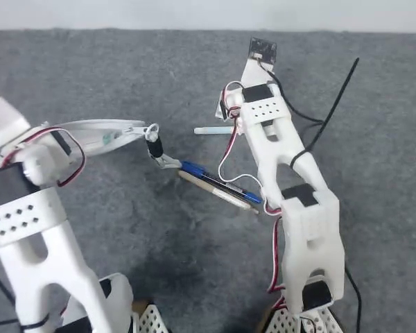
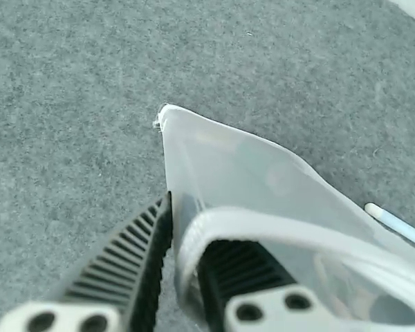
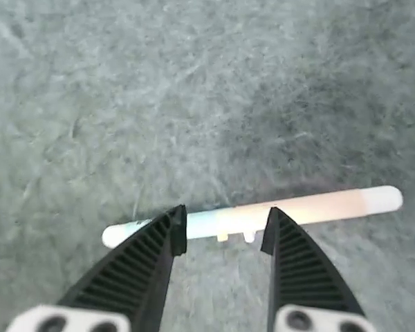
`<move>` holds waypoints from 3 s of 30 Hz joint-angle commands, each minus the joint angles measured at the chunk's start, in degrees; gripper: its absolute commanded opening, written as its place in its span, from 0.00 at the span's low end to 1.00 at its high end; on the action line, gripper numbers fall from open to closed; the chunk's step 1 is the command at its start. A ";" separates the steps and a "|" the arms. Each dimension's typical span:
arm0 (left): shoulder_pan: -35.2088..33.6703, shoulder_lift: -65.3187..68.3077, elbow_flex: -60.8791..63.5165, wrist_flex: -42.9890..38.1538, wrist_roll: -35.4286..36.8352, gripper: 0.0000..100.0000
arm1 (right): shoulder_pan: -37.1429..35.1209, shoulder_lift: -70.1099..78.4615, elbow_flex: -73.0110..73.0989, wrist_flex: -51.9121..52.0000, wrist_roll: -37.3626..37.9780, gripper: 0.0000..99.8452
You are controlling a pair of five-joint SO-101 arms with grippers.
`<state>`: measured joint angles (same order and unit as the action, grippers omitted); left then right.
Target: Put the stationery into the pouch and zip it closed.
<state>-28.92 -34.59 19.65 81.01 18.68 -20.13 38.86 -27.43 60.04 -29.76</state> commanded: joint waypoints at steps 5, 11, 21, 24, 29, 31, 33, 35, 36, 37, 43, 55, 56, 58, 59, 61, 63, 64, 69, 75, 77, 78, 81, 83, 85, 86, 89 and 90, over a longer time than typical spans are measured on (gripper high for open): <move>-0.18 -0.44 -1.01 -2.20 -0.88 0.01 | 0.92 4.44 -8.00 0.66 -1.23 0.18; -0.18 -0.44 -0.92 -2.02 -0.97 0.01 | 0.92 6.90 -8.44 2.42 -1.23 0.18; -0.18 -0.70 -0.22 -2.20 -0.97 0.01 | 0.57 5.23 -8.88 18.07 0.09 0.18; -0.18 -0.70 -0.22 -2.20 -0.97 0.01 | 0.48 1.27 -10.02 23.87 7.21 0.18; -0.18 -0.62 -0.13 -3.08 -0.97 0.01 | 0.04 -4.35 -10.29 26.95 22.15 0.18; -0.18 -0.44 -0.13 -3.08 -0.97 0.01 | -0.57 -4.62 -10.29 26.95 28.31 0.18; -0.18 -0.53 -0.13 -3.08 -0.97 0.01 | -1.27 -4.62 -10.29 26.68 34.29 0.18; -0.18 -0.53 -0.13 -3.08 -0.97 0.01 | -2.15 -4.53 -10.29 26.59 39.65 0.18; -0.18 -0.44 -0.13 -3.08 -0.97 0.01 | -2.42 -4.53 -10.29 26.59 42.29 0.18; -0.18 -0.44 -0.13 -3.08 -0.97 0.01 | -2.95 -4.53 -10.29 26.59 44.75 0.18; 0.00 -0.44 -0.13 -3.08 -0.97 0.01 | -4.70 -4.53 -10.29 26.24 57.23 0.18; 0.09 -0.44 -0.04 -3.08 -0.97 0.01 | -8.75 4.09 -10.55 17.45 66.20 0.17; 0.09 -0.44 -0.04 -3.08 -0.97 0.01 | -8.84 5.05 -10.55 16.22 66.11 0.17; 0.09 -0.44 -0.04 -3.08 -0.97 0.01 | -8.66 6.73 -10.55 14.73 66.02 0.17; 0.09 -0.44 -0.04 -3.08 -0.97 0.01 | -8.57 7.34 -10.55 14.46 66.02 0.17; 0.09 -0.44 -0.04 -3.08 -0.97 0.01 | -7.96 8.31 -10.55 14.46 66.20 0.16; 0.09 -0.44 -0.04 -3.08 -0.97 0.01 | -7.78 9.01 -10.55 14.46 66.20 0.10; 0.09 -0.44 -0.04 -3.08 -0.97 0.01 | -7.69 9.36 -10.55 14.46 66.20 0.08; 0.09 -0.44 -0.04 -3.08 -0.97 0.01 | -6.99 10.07 -10.46 15.96 66.02 0.01; 0.00 -0.44 -0.04 -3.08 -0.97 0.01 | -5.49 6.73 -10.64 19.82 62.77 0.01; 0.00 -0.44 -0.04 -3.08 -0.97 0.01 | -5.14 4.70 -10.64 21.14 57.49 0.01; 0.00 -0.44 -0.04 -3.08 -0.97 0.01 | -4.97 3.74 -10.64 21.76 54.59 0.01; 0.09 -0.62 -0.04 -3.08 -0.88 0.01 | -4.88 1.10 -10.64 23.43 46.24 0.01; 0.09 -0.79 -0.04 -3.08 -0.88 0.01 | -4.88 -0.40 -10.64 24.57 41.49 0.01; 0.18 -0.79 -0.04 -3.08 -0.88 0.01 | -4.88 -2.24 -10.64 26.15 37.71 0.01; 0.18 -0.79 -0.13 -3.08 -0.79 0.01 | -4.88 -3.30 -10.64 27.12 36.48 0.01; 0.18 -0.79 -0.31 -3.08 0.18 0.01 | -5.32 -7.43 -10.64 30.20 33.93 0.01; 0.18 -0.79 -0.31 -3.08 0.18 0.01 | -5.41 -8.84 -10.55 31.34 33.41 0.01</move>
<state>-28.92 -34.59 20.18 80.04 18.68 -25.85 38.51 -36.04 88.26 6.20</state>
